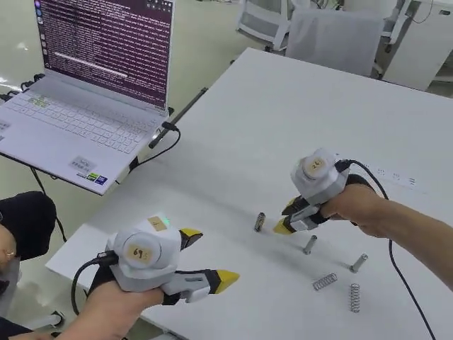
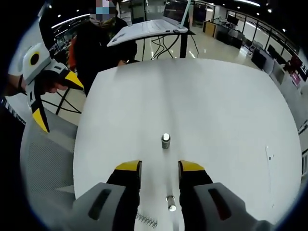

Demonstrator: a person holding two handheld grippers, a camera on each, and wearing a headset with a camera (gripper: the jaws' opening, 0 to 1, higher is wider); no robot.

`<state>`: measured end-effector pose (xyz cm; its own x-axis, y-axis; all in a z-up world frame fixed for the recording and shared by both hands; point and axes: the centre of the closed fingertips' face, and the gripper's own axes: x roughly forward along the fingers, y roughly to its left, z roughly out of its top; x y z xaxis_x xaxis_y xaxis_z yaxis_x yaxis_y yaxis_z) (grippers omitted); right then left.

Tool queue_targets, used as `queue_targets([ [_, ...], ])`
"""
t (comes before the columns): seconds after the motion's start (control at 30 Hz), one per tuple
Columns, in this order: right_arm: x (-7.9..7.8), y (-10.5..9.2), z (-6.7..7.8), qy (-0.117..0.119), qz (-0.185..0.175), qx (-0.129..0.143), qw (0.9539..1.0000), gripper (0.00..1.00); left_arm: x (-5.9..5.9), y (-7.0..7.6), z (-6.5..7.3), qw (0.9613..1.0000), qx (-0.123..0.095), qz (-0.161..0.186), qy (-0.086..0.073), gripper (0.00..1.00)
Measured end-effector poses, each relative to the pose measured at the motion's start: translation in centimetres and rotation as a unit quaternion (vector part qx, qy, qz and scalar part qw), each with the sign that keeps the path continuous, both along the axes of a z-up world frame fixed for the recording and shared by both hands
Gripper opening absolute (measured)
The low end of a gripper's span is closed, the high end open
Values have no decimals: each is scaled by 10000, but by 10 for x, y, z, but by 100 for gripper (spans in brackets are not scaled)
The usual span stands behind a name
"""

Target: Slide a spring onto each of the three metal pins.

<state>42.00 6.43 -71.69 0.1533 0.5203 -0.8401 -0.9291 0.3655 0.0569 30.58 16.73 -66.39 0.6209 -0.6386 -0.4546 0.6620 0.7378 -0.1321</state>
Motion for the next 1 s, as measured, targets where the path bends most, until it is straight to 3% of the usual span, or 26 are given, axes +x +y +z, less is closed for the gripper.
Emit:
queue_targets([
  [0.1,-2,-7,8,-69,-195,163,9997,30,1,-1,2,10000,3,-7,-13,56],
  [0.2,-8,-12,15,40,-441,451,9980,33,4,-4,4,10000,9,-54,-50,56],
  [0.47,-12,-35,27,-199,-838,646,9942,36,9,-10,10,9998,29,-167,-113,56],
  [0.8,-21,-72,44,-498,-1411,1003,9836,41,15,-13,14,9994,72,-278,-180,56],
  [1.0,-29,-91,43,-574,-1763,1059,9769,45,17,-15,14,9993,111,-320,-175,56],
])
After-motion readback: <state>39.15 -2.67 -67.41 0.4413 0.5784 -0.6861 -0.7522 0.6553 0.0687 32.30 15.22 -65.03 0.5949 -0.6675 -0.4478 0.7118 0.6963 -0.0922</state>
